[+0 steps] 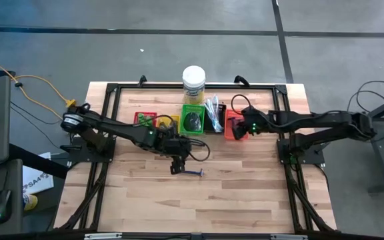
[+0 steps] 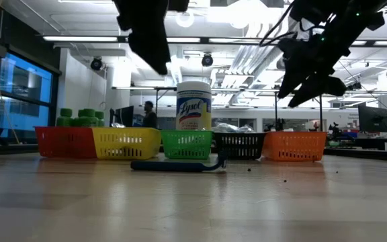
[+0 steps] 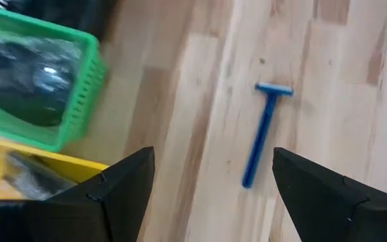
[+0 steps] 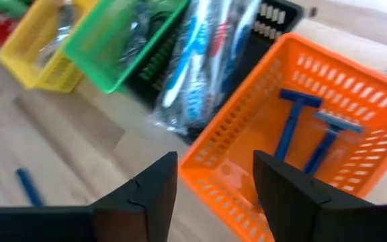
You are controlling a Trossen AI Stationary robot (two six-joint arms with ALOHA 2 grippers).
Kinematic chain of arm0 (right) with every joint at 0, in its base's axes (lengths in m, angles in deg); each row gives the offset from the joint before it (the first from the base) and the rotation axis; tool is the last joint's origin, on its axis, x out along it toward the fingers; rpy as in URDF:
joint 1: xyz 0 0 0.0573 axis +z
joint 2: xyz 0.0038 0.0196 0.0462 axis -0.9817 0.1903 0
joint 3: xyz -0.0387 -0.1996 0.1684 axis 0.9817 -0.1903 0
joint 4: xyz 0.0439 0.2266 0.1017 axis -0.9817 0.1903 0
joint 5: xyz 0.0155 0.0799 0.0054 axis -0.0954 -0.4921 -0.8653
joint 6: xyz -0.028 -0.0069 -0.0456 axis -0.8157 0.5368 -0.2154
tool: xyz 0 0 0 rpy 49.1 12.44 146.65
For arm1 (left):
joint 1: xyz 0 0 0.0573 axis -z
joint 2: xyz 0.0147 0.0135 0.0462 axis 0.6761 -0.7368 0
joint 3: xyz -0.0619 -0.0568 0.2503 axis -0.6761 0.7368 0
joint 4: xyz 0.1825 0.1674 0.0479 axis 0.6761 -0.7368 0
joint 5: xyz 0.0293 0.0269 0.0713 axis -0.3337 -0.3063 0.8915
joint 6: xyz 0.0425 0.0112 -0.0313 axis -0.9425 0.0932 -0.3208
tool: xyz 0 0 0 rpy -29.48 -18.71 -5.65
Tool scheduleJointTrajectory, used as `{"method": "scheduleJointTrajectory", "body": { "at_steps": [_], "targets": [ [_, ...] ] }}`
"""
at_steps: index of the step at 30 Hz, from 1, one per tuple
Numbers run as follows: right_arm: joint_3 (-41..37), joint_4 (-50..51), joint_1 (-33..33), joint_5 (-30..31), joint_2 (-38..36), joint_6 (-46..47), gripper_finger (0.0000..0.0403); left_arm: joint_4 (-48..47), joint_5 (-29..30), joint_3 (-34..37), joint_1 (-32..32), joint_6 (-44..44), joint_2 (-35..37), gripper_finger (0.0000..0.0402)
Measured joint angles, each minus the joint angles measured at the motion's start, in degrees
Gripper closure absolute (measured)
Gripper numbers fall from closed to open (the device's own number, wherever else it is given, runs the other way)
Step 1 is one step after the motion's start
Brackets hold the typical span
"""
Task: Pick & Place Travel size toiletries
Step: Put the blue razor into the orange bin
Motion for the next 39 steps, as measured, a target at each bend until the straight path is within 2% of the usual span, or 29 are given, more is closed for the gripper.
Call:
{"method": "scheduleJointTrajectory", "body": {
  "at_steps": [11,19,28,39],
  "targets": [
    [0.00,-0.39,0.04,-6.54,-4.64,-6.59,0.0229,-1.01,-6.43,0.01,0.02,-13.95,-8.93,0.0113],
    [0.00,-0.73,0.04,-6.83,-5.91,-7.54,0.0229,-0.81,-11.07,0.04,0.02,-21.47,-15.91,0.0113],
    [0.00,-0.89,0.04,-6.83,-5.96,-7.75,0.0229,4.75,-14.00,0.69,0.02,-21.34,-17.86,0.0113],
    [0.00,-1.06,0.04,-6.65,-5.96,-7.77,0.0229,7.50,-12.96,4.29,0.59,-19.22,-17.86,0.0113]
  ]
}}
